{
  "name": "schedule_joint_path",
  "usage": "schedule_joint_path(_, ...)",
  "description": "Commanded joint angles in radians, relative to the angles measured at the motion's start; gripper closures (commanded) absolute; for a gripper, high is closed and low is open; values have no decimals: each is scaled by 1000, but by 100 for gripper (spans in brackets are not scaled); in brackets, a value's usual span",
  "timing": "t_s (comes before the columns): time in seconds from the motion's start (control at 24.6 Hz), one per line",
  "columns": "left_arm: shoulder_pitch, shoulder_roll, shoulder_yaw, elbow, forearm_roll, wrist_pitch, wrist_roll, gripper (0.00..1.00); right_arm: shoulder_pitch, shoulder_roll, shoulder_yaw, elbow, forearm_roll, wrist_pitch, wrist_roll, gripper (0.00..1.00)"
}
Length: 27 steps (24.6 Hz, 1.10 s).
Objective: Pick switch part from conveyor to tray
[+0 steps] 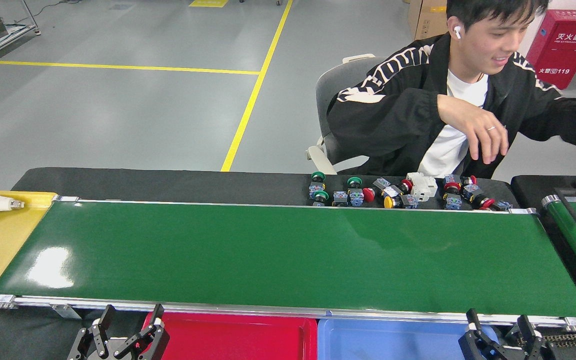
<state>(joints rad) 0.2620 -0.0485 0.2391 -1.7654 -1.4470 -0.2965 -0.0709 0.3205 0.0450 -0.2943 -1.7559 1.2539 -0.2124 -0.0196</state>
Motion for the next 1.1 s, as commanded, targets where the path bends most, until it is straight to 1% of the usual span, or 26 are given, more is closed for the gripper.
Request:
schedule_joint_path(0.0,-7,7,2,-13,3,-4,8,0,-3,1,0,-14,-2,-4,-10,1)
schedule_joint_path(0.57,-12,10,2,-13,3,-4,10,0,-3,3,0,-14,-2,-2,-10,1)
schedule_joint_path(0.73,-14,10,2,-13,3,-4,40,0,-8,3,-2,-14,-2,5,-7,1)
schedule_joint_path(1.06,-23,4,3,-13,5,-24,42,0,-11,1,-2,-14,-2,5,-5,1)
